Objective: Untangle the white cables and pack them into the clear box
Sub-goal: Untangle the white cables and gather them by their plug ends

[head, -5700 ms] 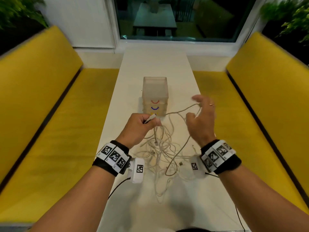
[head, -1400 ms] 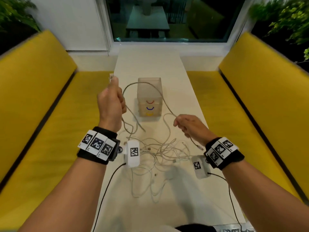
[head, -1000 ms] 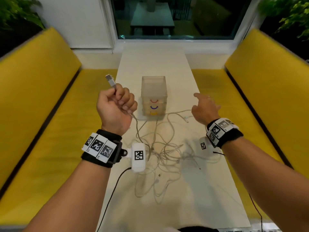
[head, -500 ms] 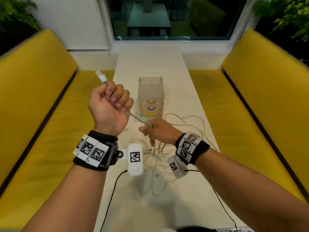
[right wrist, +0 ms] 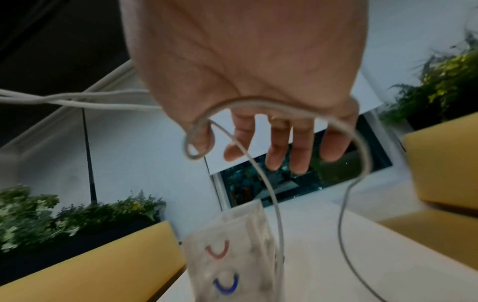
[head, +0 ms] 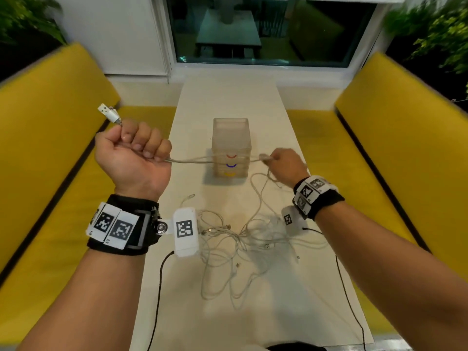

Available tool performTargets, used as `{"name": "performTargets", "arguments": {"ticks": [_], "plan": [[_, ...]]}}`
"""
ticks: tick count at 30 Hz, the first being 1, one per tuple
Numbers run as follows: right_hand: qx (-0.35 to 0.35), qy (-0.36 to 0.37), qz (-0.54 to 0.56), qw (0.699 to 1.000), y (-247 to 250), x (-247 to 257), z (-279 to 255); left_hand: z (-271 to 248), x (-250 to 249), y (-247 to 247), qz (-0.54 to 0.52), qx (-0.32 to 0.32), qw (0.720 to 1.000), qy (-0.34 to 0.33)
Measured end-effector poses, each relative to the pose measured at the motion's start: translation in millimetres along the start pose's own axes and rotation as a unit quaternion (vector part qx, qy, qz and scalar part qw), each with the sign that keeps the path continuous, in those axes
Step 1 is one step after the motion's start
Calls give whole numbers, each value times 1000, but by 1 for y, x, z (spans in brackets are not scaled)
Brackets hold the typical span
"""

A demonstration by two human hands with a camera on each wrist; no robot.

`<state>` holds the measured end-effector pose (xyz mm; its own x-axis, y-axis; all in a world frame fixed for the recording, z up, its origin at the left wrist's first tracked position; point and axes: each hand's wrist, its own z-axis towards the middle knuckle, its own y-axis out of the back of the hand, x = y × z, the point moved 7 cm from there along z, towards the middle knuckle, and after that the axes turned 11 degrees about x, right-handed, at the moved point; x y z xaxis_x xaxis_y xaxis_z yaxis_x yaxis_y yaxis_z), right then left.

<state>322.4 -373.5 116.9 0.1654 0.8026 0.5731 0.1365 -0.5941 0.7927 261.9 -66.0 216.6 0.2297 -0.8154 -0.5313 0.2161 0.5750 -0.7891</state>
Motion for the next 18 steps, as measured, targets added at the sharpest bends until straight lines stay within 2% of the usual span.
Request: {"name": "performTargets", "arguments": {"ticks": [3,6,8,11,12,14,18], "plan": [[-108,-44,-16,993,43,0,8,0,-4,6,10,-8,1000,-3],[-124,-59,6,990,67,-3,22,-1,0,11,15,-8,1000,4],[-133,-40,73,988,75,-2,26,-1,7,15,24,-4,1000,12],[-164,-16,251,954,72,-5,23,-3,22,24,49,1,998,36],[-159,-8,288,944,63,-10,25,-4,28,29,62,-1,997,46],[-119,-9,291,949,38,-24,33,-7,39,41,87,-10,994,65],[23,-62,176,982,-21,-44,32,-14,58,68,115,-41,988,94]]}}
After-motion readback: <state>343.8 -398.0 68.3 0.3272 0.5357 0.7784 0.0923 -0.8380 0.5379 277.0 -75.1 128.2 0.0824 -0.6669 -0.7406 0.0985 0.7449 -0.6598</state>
